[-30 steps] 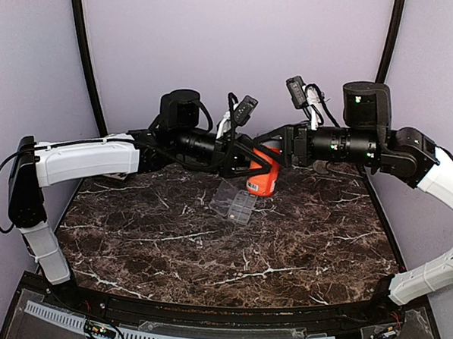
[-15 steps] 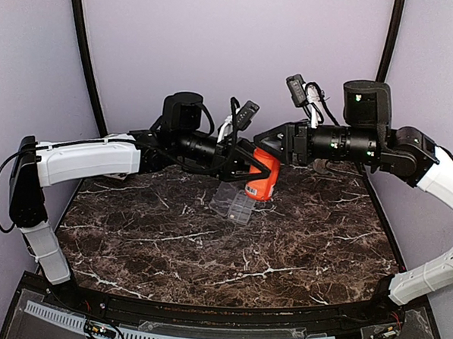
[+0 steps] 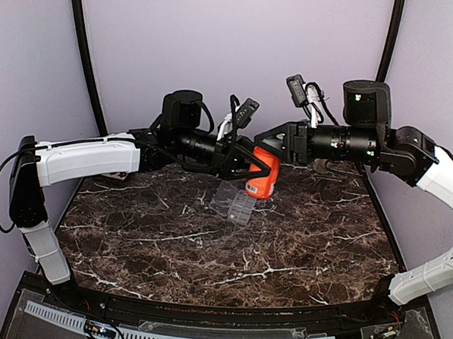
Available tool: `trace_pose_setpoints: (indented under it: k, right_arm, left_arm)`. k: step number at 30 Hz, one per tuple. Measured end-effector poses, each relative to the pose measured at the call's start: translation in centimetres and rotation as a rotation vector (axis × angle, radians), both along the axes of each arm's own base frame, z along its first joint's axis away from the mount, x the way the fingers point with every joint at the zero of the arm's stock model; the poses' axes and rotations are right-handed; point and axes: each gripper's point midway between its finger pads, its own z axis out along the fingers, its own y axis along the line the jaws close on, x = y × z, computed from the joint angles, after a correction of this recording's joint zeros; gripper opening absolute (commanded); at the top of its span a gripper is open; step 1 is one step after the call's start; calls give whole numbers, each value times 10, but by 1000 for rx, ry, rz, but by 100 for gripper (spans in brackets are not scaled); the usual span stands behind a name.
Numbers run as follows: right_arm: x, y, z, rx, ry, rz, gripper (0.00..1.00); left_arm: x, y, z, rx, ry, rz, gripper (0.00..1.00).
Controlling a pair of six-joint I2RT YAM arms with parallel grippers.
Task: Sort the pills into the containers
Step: Screw the lid of the pill bottle onto the pill bottle.
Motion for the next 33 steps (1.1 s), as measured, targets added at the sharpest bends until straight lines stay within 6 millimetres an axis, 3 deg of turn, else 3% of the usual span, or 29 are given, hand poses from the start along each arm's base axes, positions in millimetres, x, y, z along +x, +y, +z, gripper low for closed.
trace_pose_setpoints:
  k: [5,12,33]
  right_arm:
    - [0,0,0,1,5,1,31]
    - [4,1,-1,-13,11,-14,27]
    - [60,-7,-7,-134,-50,-449,24]
  left_arm:
    - [0,0,0,0,0,0,0]
    - [5,-1,0,9,-13,30,0]
    - [66,-14,-4,137,-158,468,0]
